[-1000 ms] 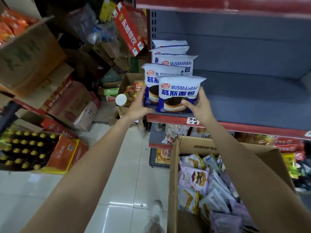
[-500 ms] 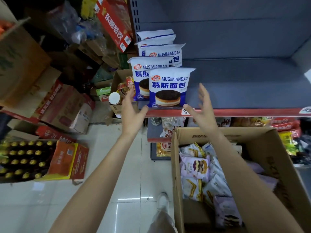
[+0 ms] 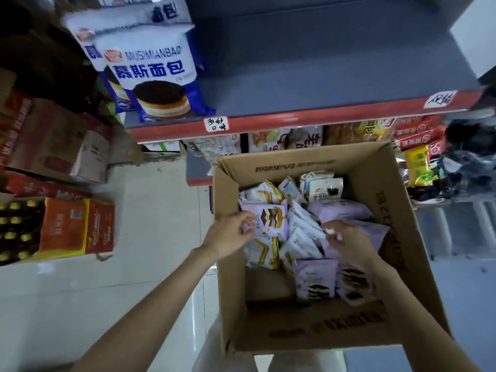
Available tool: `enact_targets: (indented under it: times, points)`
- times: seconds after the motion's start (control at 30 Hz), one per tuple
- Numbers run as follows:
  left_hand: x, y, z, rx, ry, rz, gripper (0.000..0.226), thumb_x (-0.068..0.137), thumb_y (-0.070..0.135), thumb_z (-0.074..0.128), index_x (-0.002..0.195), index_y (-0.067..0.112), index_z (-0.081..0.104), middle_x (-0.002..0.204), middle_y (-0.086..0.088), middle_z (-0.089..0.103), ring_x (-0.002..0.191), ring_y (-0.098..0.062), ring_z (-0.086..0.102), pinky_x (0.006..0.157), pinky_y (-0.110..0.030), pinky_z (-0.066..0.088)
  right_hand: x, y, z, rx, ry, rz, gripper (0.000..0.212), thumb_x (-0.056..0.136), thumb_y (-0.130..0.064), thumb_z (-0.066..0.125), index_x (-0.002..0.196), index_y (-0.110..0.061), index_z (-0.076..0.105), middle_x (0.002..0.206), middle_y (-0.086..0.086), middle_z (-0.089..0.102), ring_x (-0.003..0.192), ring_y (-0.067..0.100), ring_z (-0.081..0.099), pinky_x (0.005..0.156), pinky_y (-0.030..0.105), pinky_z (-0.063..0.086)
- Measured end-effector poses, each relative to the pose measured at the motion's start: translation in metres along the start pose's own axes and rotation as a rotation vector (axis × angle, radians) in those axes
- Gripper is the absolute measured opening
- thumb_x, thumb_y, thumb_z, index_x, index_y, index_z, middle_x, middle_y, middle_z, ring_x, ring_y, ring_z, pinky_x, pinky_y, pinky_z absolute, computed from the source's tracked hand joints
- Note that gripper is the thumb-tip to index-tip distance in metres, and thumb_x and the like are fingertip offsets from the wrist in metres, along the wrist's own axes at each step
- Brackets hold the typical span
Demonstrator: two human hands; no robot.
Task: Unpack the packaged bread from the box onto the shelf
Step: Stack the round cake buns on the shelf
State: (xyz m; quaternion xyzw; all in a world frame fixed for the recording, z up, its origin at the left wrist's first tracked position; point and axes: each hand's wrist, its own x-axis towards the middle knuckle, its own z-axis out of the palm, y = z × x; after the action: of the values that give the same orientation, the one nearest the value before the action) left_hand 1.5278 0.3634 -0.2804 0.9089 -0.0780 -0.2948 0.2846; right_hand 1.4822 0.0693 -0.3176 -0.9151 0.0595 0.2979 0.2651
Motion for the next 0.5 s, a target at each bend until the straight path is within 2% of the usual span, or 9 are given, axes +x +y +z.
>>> enact_targets:
  times: [0.1,0.2,0.37,0.5]
  points:
    - [0.027,0.006,0.045,0.01,-0.003,-0.13,0.044,0.089,0.027,0.059,0.132,0.023,0.049,0.131,0.001,0.057,0.113,-0.019,0.057,0.089,-0.03,0.048,0.017,0.046,-0.001,-0.027,0.02,-0.036,0.034,0.094,-0.011,0.057,0.127,-0.009,0.054,0.123,0.016,0.058,0.11,0.037,0.055,0.085,0.044,0.044]
    - [0.057,0.006,0.079,0.047,-0.02,-0.226,0.047,0.091,0.027,0.057,0.135,0.021,0.045,0.137,-0.005,0.05,0.121,-0.025,0.05,0.093,-0.032,0.043,0.038,0.077,-0.004,-0.114,0.01,-0.103,0.041,0.092,-0.013,0.059,0.131,-0.007,0.05,0.133,0.014,0.053,0.125,0.035,0.045,0.102,0.044,0.036]
    - [0.099,-0.006,0.119,0.159,-0.025,-0.327,0.06,0.089,0.029,0.06,0.142,0.017,0.034,0.142,-0.013,0.039,0.129,-0.031,0.039,0.101,-0.038,0.039,0.081,0.103,0.0,-0.261,0.043,-0.195,0.048,0.089,-0.017,0.061,0.134,-0.011,0.048,0.135,0.014,0.05,0.127,0.035,0.042,0.101,0.046,0.038]
    - [0.127,-0.015,0.134,0.302,0.008,-0.294,0.075,0.086,0.021,0.062,0.148,0.021,0.02,0.151,-0.008,0.023,0.14,-0.028,0.021,0.107,-0.037,0.031,0.122,0.114,0.012,-0.321,-0.013,-0.156,0.062,0.086,-0.025,0.06,0.142,-0.02,0.035,0.142,0.007,0.042,0.13,0.028,0.037,0.105,0.037,0.032]
